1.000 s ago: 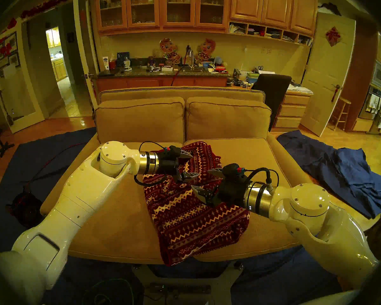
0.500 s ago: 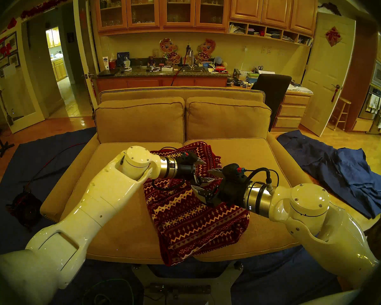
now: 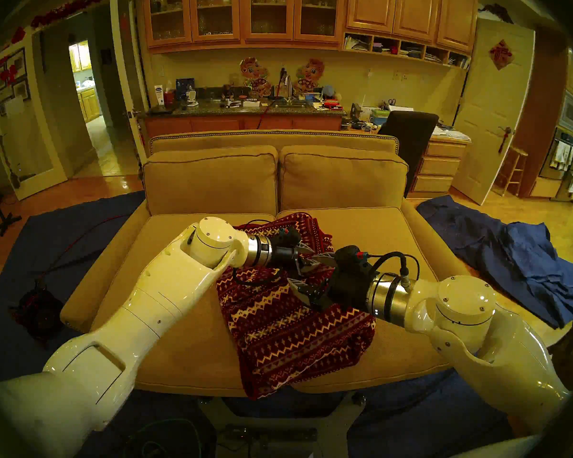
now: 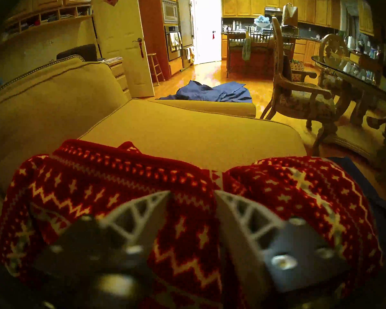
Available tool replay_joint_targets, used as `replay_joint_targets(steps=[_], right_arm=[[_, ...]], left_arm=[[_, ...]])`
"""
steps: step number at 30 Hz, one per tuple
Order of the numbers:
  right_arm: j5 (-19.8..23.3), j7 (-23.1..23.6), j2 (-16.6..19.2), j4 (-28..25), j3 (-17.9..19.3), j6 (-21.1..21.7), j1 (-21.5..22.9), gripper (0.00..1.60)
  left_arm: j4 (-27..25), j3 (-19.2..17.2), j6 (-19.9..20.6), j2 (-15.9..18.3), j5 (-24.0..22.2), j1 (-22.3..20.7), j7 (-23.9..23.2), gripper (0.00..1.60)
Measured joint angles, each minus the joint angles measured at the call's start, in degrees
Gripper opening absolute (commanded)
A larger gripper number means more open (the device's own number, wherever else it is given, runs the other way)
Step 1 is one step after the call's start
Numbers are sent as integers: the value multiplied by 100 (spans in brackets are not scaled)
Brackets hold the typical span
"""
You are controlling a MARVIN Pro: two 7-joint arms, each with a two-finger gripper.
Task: Fold the blanket in half twice
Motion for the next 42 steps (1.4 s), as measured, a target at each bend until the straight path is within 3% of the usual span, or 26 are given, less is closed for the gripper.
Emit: replay_joint_targets(steps=[3, 4, 5, 6, 17, 20, 28, 29, 31, 33, 36, 37, 38, 42], right_arm=[[0, 0, 0, 0, 0, 0, 0, 160], [0, 0, 0, 0, 0, 0, 0, 160], [0, -1, 1, 0, 0, 0, 0, 160], [0, -1, 1, 0, 0, 0, 0, 160], [0, -2, 2, -1, 0, -1, 0, 160], [0, -2, 2, -1, 0, -1, 0, 160], [0, -3, 3, -1, 0, -1, 0, 160], [0, -3, 3, -1, 0, -1, 0, 160], [0, -3, 3, -1, 0, -1, 0, 160], [0, -3, 3, -1, 0, -1, 0, 160], [0, -3, 4, -1, 0, -1, 0, 160], [1, -4, 4, -1, 0, -1, 0, 160], [1, -4, 4, -1, 0, -1, 0, 160], [1, -4, 4, -2, 0, -1, 0, 160]], left_arm=[[13, 3, -15, 7, -1, 1, -41, 105], [21, 6, -23, 9, -1, 1, -55, 111], [37, 9, -39, 11, -1, 3, -73, 140], [46, 10, -49, 11, -1, 5, -82, 159], [9, 142, 74, 75, 148, 1, -188, 152], [-8, 206, 153, 108, 232, -4, -196, 121], [-67, 256, 279, 174, 360, -35, -200, 111], [-76, 252, 288, 179, 367, -35, -196, 89], [-105, 232, 318, 194, 387, -35, -175, 68], [-134, 210, 348, 213, 408, -35, -142, 53], [-203, 165, 397, 252, 436, -20, -70, 44], [-247, 146, 424, 272, 452, -3, -33, 17], [-295, 132, 452, 297, 467, 18, 0, 1], [-476, 69, 541, 390, 504, 129, 99, 0]])
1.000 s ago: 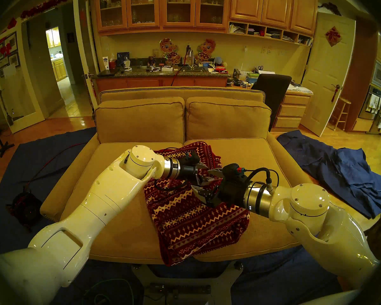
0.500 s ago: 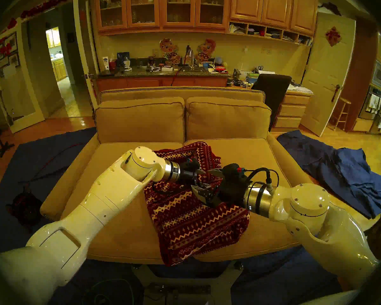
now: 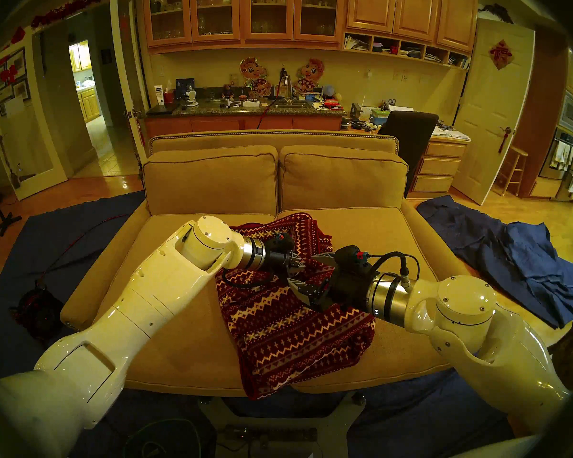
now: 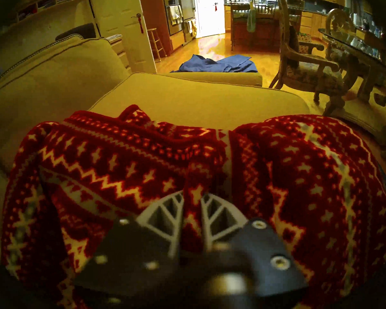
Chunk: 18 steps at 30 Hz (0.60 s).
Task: Fold the blanket in half twice
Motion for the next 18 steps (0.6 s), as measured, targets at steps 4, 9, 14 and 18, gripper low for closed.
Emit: replay_joint_targets(steps=[4, 9, 14, 18], right_arm=[[0, 0, 0, 0, 0, 0, 0, 160], [0, -1, 1, 0, -1, 0, 0, 160], [0, -1, 1, 0, -1, 0, 0, 160], [1, -1, 1, 0, -2, 0, 1, 160]], left_arm=[[-217, -104, 94, 113, 24, 159, 128, 0], [-502, -290, 195, 280, 59, 402, 380, 0], [-754, -454, 268, 410, 119, 592, 635, 0], [-1056, -812, 296, 691, 177, 900, 973, 0]])
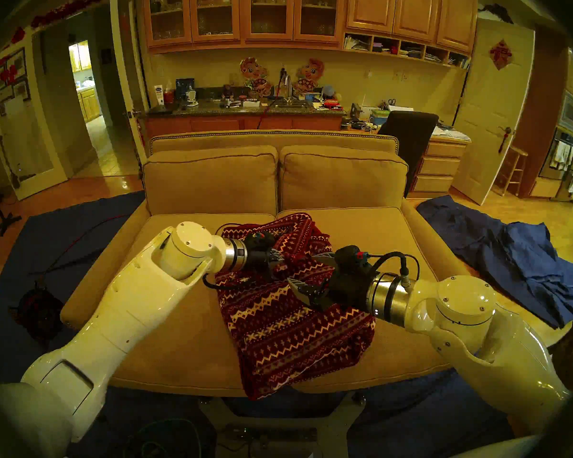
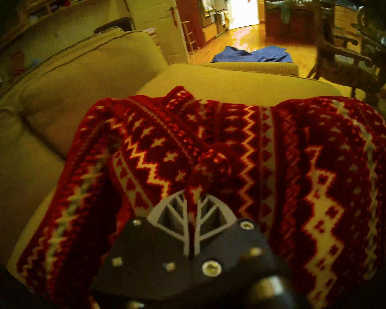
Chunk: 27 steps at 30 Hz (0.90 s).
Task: Fold the blanket in half twice
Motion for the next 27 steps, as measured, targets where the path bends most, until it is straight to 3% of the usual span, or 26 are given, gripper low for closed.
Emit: replay_joint_targets(steps=[13, 22, 23, 24, 26, 27], right_arm=[[1, 0, 1, 1, 0, 0, 0, 160], [2, -1, 1, 0, 0, 0, 0, 160], [2, -1, 1, 0, 0, 0, 0, 160], [2, -1, 1, 0, 0, 0, 0, 160], [2, -1, 1, 0, 0, 0, 0, 160], [2, -1, 2, 0, 0, 0, 0, 160]], left_arm=[[-338, -988, -186, 621, -113, 722, 413, 0], [408, -1205, -789, 705, -287, 815, 374, 0], [461, -1205, -817, 705, -291, 805, 363, 8], [555, -1205, -860, 705, -297, 784, 342, 33], [792, -1190, -970, 704, -305, 709, 271, 63], [898, -1184, -1010, 702, -307, 667, 241, 88]])
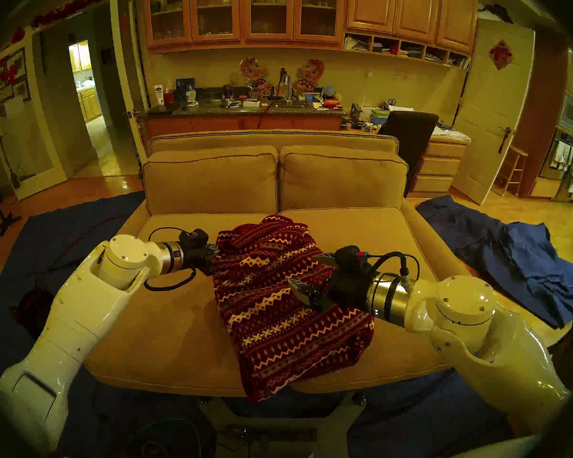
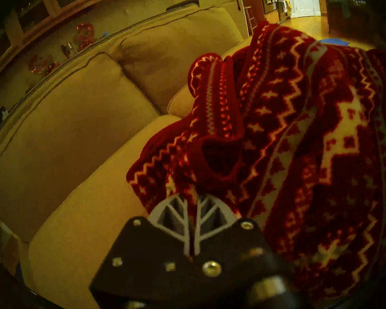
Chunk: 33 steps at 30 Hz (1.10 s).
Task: Fold the blanket in half twice
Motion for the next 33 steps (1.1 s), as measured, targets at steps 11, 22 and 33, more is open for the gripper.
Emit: replay_joint_targets(steps=[11, 22, 33], right_arm=[[0, -1, 1, 0, 0, 0, 0, 160], [1, -2, 1, 1, -1, 0, 0, 160], [3, -2, 1, 3, -2, 0, 1, 160]], left_arm=[[926, -22, -396, 16, 39, -506, -264, 160], [86, -328, -767, 162, -480, -441, -930, 160], [-939, -614, -939, 55, -1525, -227, -1835, 160]])
